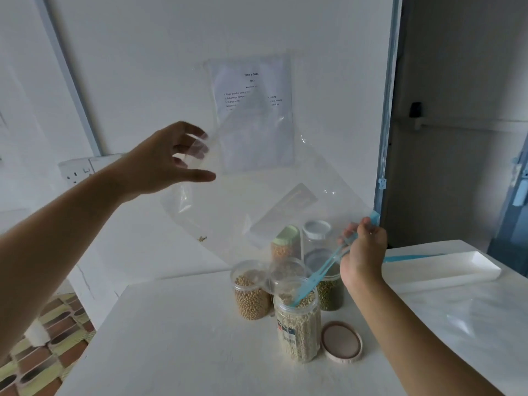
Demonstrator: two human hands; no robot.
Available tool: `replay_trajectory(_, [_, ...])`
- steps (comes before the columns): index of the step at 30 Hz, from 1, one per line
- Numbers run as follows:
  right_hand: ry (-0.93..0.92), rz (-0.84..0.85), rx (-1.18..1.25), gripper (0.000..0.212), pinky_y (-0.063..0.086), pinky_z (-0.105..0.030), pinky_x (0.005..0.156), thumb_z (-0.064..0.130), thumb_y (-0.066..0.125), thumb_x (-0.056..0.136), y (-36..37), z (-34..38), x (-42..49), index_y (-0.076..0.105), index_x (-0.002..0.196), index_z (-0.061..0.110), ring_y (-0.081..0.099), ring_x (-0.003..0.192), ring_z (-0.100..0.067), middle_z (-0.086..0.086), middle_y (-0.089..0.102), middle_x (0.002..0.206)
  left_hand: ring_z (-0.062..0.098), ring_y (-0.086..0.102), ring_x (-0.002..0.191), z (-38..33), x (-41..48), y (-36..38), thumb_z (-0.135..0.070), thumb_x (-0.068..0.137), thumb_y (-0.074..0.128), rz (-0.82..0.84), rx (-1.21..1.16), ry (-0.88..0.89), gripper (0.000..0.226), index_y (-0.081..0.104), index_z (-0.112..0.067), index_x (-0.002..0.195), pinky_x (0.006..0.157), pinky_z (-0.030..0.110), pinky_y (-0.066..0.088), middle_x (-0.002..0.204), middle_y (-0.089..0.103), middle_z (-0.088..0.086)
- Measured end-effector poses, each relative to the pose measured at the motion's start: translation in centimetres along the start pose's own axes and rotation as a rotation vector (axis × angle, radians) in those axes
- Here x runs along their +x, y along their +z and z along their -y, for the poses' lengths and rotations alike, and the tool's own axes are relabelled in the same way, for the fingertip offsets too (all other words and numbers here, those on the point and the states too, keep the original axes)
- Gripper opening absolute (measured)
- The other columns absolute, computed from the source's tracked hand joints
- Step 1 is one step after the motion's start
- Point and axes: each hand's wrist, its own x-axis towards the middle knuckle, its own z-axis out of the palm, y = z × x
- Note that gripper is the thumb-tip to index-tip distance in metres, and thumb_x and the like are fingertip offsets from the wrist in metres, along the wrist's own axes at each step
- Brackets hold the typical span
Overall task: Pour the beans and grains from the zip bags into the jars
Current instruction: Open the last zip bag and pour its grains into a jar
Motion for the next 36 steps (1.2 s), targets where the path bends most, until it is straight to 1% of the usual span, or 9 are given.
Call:
replay_trajectory(4, [-0.006,0.031,-0.039,0.017,0.045,-0.030,0.066,0.031,0.048,0.108,-0.1,-0.6,-0.2,0.047,0.095,0.021,0.053,0.057,-0.007,0.009,0.060,0.059,-0.007,0.067,0.097,1.9,-1.9,0.4,-0.042,0.075,0.074,0.038,0.067,-0.038,0.047,0.062,-0.028,0.119,0.091,0.022,0.052,0.113,0.069,-0.010])
replay_trajectory(10, [-0.033,0.076,-0.090,0.017,0.045,-0.032,0.069,0.035,0.047,0.108,0.1,-0.6,0.1,0.047,0.096,0.023,0.052,0.051,-0.003,0.010,0.061,0.059,0.025,0.069,0.092,3.2,-3.6,2.7,-0.067,0.097,0.033,0.009,0.203,-0.083,0.029,0.032,-0.063,0.126,0.084,0.042,0.054,0.089,0.071,-0.002])
replay_trajectory(12, [-0.025,0.079,-0.100,0.017,0.045,-0.033,0.071,0.037,0.048,0.107,0.0,-0.6,0.3,0.047,0.097,0.023,0.052,0.054,-0.006,0.010,0.061,0.060,0.028,0.071,0.084,3.1,-3.6,3.0,-0.062,0.095,0.038,-0.002,0.125,-0.132,0.039,0.029,-0.056,0.132,0.080,0.047,0.061,0.086,0.069,0.007])
replay_trajectory(15, [-0.014,0.070,-0.119,0.017,0.046,-0.035,0.075,0.038,0.047,0.107,-0.2,-0.8,0.3,0.047,0.099,0.023,0.052,0.059,-0.010,0.008,0.059,0.061,0.022,0.073,0.076,3.0,-3.5,2.8,-0.056,0.087,0.058,0.090,0.083,-0.142,0.068,0.022,-0.047,0.143,0.070,0.035,0.063,0.094,0.066,0.010])
replay_trajectory(18, [0.003,0.059,-0.155,0.017,0.050,-0.037,0.083,0.041,0.047,0.106,-0.4,-1.0,0.5,0.048,0.100,0.025,0.054,0.065,-0.012,0.007,0.059,0.065,0.016,0.073,0.090,3.6,-3.5,1.2,-0.047,0.071,0.084,0.123,0.031,-0.139,0.089,0.036,-0.036,0.145,0.082,0.036,0.061,0.101,0.069,0.005])
replay_trajectory(22, [0.013,0.048,-0.153,0.016,0.050,-0.036,0.082,0.040,0.047,0.107,-0.5,-1.2,0.7,0.048,0.099,0.025,0.054,0.063,-0.011,0.009,0.060,0.060,0.011,0.071,0.103,4.5,-4.1,0.5,-0.054,0.069,0.088,0.053,-0.120,-0.137,0.060,0.068,-0.027,0.117,0.093,0.034,0.055,0.108,0.076,-0.004])
replay_trajectory(26, [0.016,0.045,-0.128,0.017,0.047,-0.033,0.074,0.037,0.047,0.107,-0.2,-1.5,0.8,0.046,0.097,0.024,0.051,0.056,-0.008,0.009,0.058,0.057,0.020,0.074,0.098,4.4,-5.1,3.1,-0.048,0.087,0.059,0.011,-0.275,-0.241,0.032,0.056,-0.033,0.114,0.087,0.048,0.061,0.111,0.070,0.012])
replay_trajectory(29, [0.011,0.045,-0.145,0.017,0.048,-0.033,0.076,0.038,0.046,0.107,-0.1,-1.4,0.9,0.046,0.099,0.024,0.051,0.059,-0.010,0.007,0.057,0.062,0.029,0.069,0.090,3.8,-5.2,3.7,-0.042,0.088,0.061,-0.050,-0.342,-0.208,0.036,0.049,-0.032,0.121,0.083,0.045,0.061,0.103,0.062,0.020])
replay_trajectory(36, [-0.019,0.032,-0.182,0.018,0.048,-0.030,0.071,0.038,0.045,0.108,-0.1,-1.4,1.3,0.045,0.097,0.024,0.049,0.056,-0.009,0.008,0.056,0.062,0.021,0.053,0.074,2.8,-3.8,3.6,-0.035,0.090,0.066,-0.135,-0.282,-0.082,0.034,0.054,-0.027,0.121,0.071,0.040,0.050,0.086,0.055,0.013])
